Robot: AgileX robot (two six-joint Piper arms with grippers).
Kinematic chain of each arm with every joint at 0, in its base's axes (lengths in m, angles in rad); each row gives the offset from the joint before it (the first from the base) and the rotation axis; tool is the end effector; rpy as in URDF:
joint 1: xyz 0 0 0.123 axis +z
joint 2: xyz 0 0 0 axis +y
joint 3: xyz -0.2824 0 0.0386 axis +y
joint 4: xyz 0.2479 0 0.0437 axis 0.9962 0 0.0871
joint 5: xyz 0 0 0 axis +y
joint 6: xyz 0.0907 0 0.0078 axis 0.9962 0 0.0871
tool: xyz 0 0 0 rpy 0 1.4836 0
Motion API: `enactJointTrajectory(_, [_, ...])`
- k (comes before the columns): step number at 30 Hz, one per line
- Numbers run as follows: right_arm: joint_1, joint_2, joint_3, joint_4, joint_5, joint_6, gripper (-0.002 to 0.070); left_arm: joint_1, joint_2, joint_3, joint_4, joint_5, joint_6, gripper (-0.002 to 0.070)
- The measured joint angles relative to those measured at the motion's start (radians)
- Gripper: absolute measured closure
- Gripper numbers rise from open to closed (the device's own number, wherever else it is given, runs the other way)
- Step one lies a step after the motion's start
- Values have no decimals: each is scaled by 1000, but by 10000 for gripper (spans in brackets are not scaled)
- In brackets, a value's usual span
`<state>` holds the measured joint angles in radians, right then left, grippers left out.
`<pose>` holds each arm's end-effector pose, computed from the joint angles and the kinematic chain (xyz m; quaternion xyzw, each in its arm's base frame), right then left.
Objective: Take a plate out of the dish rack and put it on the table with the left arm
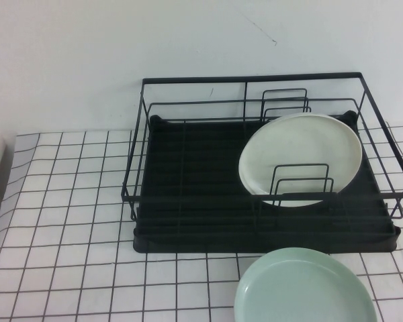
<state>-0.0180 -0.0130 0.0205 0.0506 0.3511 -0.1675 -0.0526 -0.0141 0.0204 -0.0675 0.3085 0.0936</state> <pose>0.0530 0.0006 0.1753 -0.0458 0.7948 -0.0348 0.6041 0.0537 -0.0047 0.1791 0.0384 0.7817 -0.0153 0.6223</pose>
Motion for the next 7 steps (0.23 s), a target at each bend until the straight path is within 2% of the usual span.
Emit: enactJointTrajectory(7, [0,0,0,0,0,0,678,0,0,0,0,1,9,676])
